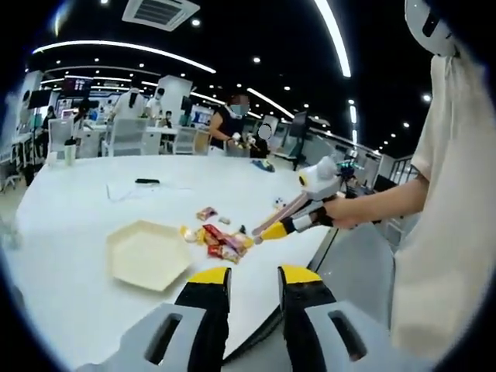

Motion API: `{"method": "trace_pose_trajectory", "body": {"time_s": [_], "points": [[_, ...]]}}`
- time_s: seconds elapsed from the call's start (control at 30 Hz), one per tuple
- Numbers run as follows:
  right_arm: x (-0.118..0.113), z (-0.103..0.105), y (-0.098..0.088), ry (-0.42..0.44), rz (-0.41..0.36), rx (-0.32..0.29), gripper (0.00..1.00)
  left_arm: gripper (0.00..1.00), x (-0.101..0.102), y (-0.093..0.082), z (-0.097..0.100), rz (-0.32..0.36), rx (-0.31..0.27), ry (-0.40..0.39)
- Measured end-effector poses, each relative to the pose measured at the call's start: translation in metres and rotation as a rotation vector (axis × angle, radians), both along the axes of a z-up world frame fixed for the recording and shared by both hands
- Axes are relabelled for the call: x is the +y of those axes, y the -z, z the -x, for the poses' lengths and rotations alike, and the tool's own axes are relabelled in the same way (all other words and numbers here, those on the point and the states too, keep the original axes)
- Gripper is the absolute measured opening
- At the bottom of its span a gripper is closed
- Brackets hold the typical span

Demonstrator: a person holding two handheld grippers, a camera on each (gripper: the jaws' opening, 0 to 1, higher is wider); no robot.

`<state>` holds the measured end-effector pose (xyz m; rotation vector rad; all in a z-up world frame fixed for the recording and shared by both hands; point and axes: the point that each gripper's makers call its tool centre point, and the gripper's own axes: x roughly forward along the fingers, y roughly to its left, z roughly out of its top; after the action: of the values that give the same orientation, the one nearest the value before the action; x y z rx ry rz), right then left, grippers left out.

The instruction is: Place the target food into the container with the food tongs after gripping and lifting it, then release it inside without dropping or visibly crushing the food.

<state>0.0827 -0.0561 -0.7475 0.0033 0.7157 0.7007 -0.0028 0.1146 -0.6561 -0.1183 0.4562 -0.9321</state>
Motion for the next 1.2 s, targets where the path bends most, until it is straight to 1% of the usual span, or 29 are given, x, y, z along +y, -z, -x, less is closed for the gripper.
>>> {"method": "trace_pose_trajectory", "body": {"time_s": [0.1, 0.2, 0.27, 0.33, 0.4, 0.57, 0.8, 0.97, 1.0, 1.1, 1.2], "points": [[0.000, -0.001, 0.004, 0.008, 0.004, 0.010, 0.27, 0.31, 0.003, 0.003, 0.000, -0.004, 0.013, -0.020], [0.000, -0.002, 0.007, 0.009, 0.013, 0.016, 0.27, 0.35, 0.006, 0.007, 0.000, -0.013, 0.024, -0.033], [-0.001, -0.005, 0.009, 0.010, 0.021, 0.019, 0.27, 0.36, 0.007, 0.008, 0.000, -0.010, 0.028, -0.042], [-0.001, -0.006, 0.011, 0.014, 0.029, 0.022, 0.27, 0.39, 0.010, 0.009, -0.003, -0.003, 0.037, -0.073], [-0.001, -0.007, 0.013, 0.015, 0.036, 0.023, 0.27, 0.44, 0.012, 0.010, -0.004, 0.001, 0.041, -0.084], [-0.004, -0.010, 0.022, 0.018, 0.062, 0.032, 0.27, 0.50, 0.018, 0.014, -0.005, -0.005, 0.053, -0.112], [-0.005, -0.012, 0.033, 0.006, 0.100, 0.051, 0.27, 0.50, 0.023, 0.016, -0.006, -0.008, 0.058, -0.122], [-0.004, -0.013, 0.038, -0.001, 0.097, 0.062, 0.27, 0.50, 0.022, 0.016, -0.006, -0.004, 0.058, -0.115], [-0.002, -0.014, 0.040, 0.000, 0.089, 0.059, 0.27, 0.50, 0.020, 0.016, -0.005, -0.002, 0.060, -0.111], [-0.001, -0.016, 0.045, -0.001, 0.097, 0.061, 0.27, 0.52, 0.021, 0.018, -0.005, -0.008, 0.063, -0.114], [0.002, -0.017, 0.051, 0.000, 0.102, 0.069, 0.27, 0.52, 0.022, 0.019, -0.006, -0.008, 0.067, -0.117]]}}
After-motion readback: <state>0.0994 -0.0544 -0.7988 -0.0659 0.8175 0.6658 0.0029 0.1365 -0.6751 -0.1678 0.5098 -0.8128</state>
